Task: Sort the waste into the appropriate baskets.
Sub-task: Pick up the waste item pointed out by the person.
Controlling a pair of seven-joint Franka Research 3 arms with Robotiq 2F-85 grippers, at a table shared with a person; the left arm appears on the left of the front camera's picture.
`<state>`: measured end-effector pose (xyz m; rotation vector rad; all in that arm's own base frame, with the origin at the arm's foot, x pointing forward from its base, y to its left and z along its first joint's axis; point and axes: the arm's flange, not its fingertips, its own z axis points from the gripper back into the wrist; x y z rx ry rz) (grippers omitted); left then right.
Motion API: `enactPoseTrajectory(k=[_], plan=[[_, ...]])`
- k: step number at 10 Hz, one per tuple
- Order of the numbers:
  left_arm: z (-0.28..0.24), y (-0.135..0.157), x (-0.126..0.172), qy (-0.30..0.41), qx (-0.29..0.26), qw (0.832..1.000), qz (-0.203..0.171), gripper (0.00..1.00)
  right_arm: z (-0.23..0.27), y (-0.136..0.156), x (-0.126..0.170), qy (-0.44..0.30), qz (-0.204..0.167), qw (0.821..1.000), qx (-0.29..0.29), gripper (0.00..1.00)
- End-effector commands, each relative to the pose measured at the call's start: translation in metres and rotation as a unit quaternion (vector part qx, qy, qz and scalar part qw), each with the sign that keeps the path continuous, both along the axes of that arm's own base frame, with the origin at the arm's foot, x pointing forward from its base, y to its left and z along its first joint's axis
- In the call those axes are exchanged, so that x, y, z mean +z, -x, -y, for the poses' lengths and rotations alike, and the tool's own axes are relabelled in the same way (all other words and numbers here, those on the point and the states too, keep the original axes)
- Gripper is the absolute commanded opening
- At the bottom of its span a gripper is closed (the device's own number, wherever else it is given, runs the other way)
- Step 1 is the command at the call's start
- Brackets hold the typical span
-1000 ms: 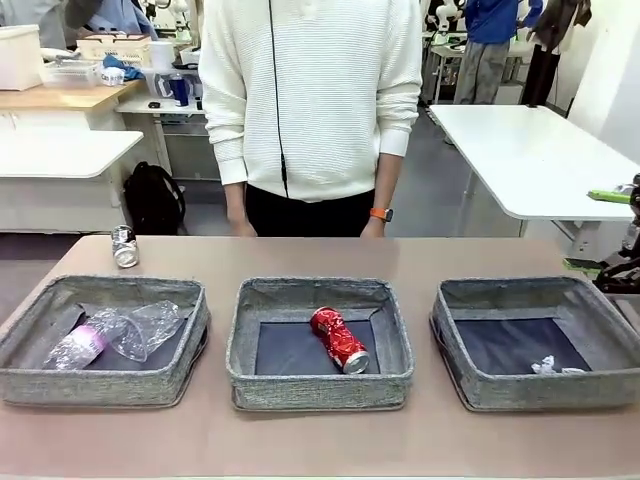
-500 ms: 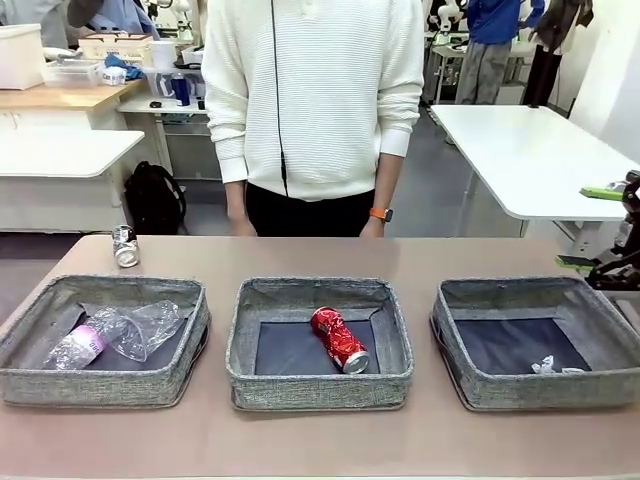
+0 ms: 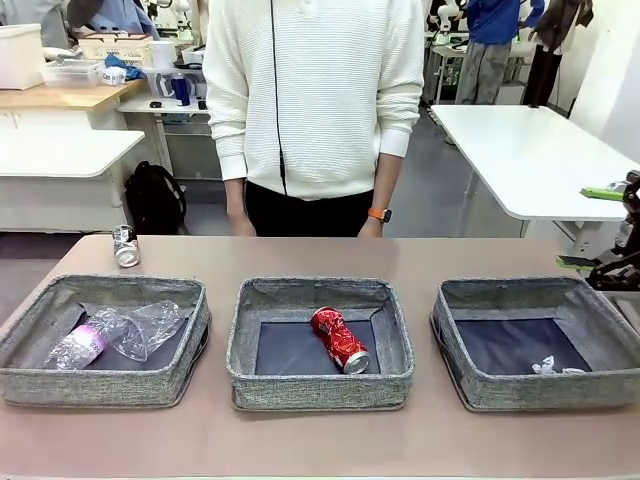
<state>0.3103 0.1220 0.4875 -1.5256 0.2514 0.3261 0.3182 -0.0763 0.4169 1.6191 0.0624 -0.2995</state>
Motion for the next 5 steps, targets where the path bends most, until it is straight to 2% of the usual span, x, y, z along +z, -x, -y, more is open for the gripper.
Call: enactPoseTrajectory(k=[1,5], plan=[[-0.0016,0.0020,0.0033,0.001,-0.007,1.000,-0.005,1.00,0.0008,-0.0017,0.0038,-0.006,-0.011,1.000,-0.006,1.00],[-0.0016,0.0020,0.0033,0.001,-0.007,1.000,-0.005,1.00,0.0008,-0.0017,0.0038,-0.006,-0.011,1.000,-0.006,1.00]])
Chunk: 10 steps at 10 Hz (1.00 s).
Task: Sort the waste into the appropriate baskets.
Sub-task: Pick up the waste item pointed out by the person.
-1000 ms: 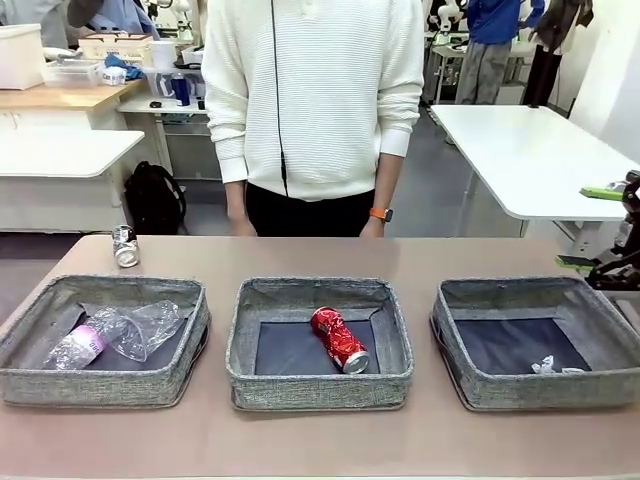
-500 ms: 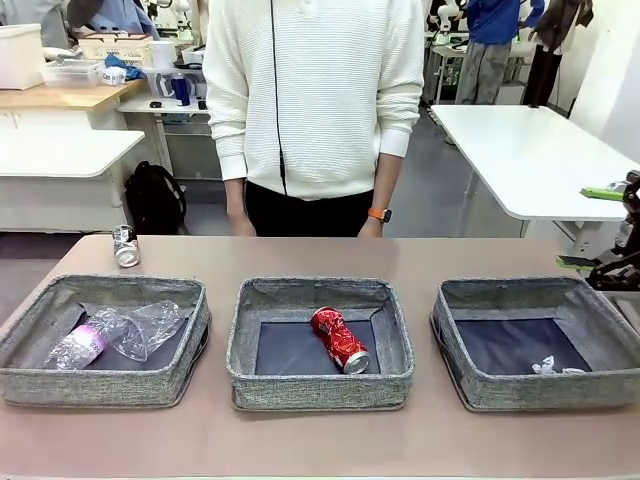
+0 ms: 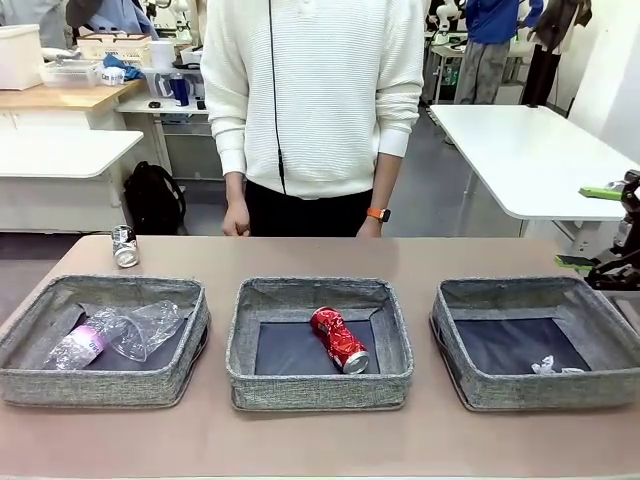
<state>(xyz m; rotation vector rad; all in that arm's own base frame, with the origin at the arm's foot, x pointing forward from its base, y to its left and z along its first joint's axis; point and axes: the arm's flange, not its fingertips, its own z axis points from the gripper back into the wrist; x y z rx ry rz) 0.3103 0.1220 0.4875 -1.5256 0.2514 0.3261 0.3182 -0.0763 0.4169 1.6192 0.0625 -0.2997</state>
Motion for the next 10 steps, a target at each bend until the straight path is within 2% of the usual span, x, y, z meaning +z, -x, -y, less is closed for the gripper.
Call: enactPoseTrajectory(k=[1,10], plan=[[-0.0016,0.0020,0.0033,0.001,-0.007,1.000,-0.005,1.00,0.0008,-0.0017,0.0038,-0.006,-0.011,1.000,-0.006,1.00],[-0.0016,0.0020,0.0033,0.001,-0.007,1.000,-0.005,1.00,0.0008,-0.0017,0.0038,-0.006,-0.011,1.000,-0.006,1.00]])
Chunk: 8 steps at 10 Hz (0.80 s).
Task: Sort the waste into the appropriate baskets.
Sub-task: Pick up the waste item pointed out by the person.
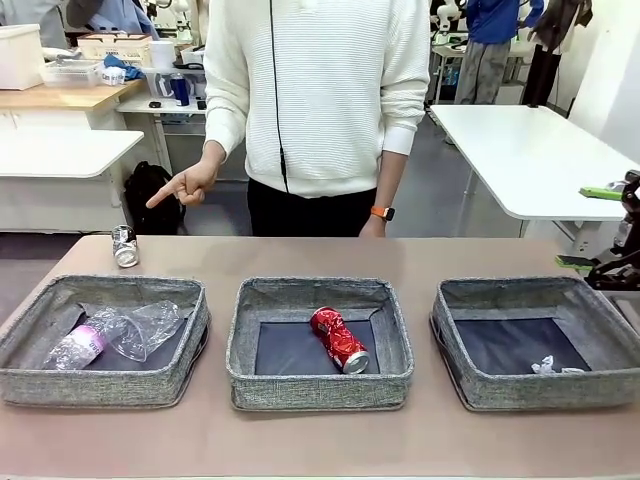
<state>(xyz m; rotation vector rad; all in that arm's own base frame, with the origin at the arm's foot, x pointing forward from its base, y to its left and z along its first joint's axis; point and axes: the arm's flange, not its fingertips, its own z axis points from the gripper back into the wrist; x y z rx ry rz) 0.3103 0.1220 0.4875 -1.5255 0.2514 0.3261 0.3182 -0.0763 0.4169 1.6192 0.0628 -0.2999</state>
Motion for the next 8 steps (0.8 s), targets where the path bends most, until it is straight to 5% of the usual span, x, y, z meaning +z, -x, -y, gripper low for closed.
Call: enactPoseTrajectory(k=[1,3,5,6,8], plan=[[-0.002,0.002,0.003,0.001,-0.007,1.000,-0.005,1.00,0.001,-0.002,0.004,-0.006,-0.011,1.000,-0.006,1.00],[0.000,0.000,0.000,0.000,0.000,1.000,0.000,1.00,0.001,-0.002,0.004,-0.006,-0.011,1.000,-0.006,1.00],[0.009,-0.039,-0.002,-0.190,0.025,0.978,0.077,1.00,0.001,-0.002,0.004,-0.006,-0.011,1.000,-0.006,1.00],[0.017,-0.065,-0.009,-0.321,0.042,0.933,0.157,1.00,0.001,-0.002,0.004,-0.006,-0.011,1.000,-0.006,1.00],[0.041,-0.103,-0.021,-0.441,0.103,0.817,0.357,1.00,0.001,-0.002,0.004,-0.006,-0.011,1.000,-0.006,1.00]])
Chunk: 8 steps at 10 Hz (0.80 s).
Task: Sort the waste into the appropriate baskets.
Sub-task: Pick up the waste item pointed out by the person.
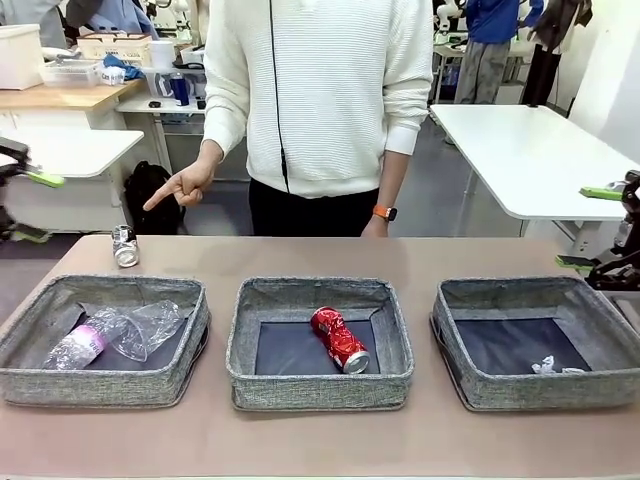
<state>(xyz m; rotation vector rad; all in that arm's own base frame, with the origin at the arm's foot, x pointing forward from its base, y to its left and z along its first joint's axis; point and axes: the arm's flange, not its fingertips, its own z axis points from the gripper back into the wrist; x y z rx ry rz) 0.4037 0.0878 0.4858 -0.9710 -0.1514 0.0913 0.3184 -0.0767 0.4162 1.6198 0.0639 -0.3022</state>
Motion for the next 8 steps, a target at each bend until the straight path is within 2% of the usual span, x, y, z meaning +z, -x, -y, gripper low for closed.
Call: enactPoseTrajectory(k=[1,2,3,4,5,6,7,8], plan=[[0.015,-0.022,-0.023,-0.197,0.062,0.937,0.283,1.00,0.000,-0.001,0.004,-0.005,-0.010,1.000,-0.006,1.00],[0.019,-0.037,-0.024,-0.248,0.070,0.900,0.351,1.00,0.000,-0.001,0.004,-0.005,-0.010,1.000,-0.006,1.00],[0.020,-0.052,-0.028,-0.284,0.055,0.880,0.376,1.00,0.000,-0.001,0.004,-0.005,-0.010,1.000,-0.006,1.00],[0.023,-0.067,-0.035,-0.333,0.032,0.868,0.368,1.00,0.000,-0.001,0.004,-0.005,-0.010,1.000,-0.006,1.00],[0.026,-0.077,-0.041,-0.374,0.033,0.858,0.351,1.00,0.000,-0.001,0.004,-0.005,-0.010,1.000,-0.006,1.00],[0.033,-0.081,-0.041,-0.306,0.072,0.914,0.257,1.00,0.000,-0.001,0.004,-0.005,-0.010,1.000,-0.006,1.00],[0.021,-0.071,-0.017,-0.288,-0.021,0.909,0.301,1.00,0.000,-0.001,0.004,-0.005,-0.010,1.000,-0.006,1.00],[0.021,-0.071,-0.017,-0.288,-0.021,0.909,0.301,1.00,0.000,-0.001,0.004,-0.005,-0.010,1.000,-0.006,1.00]])
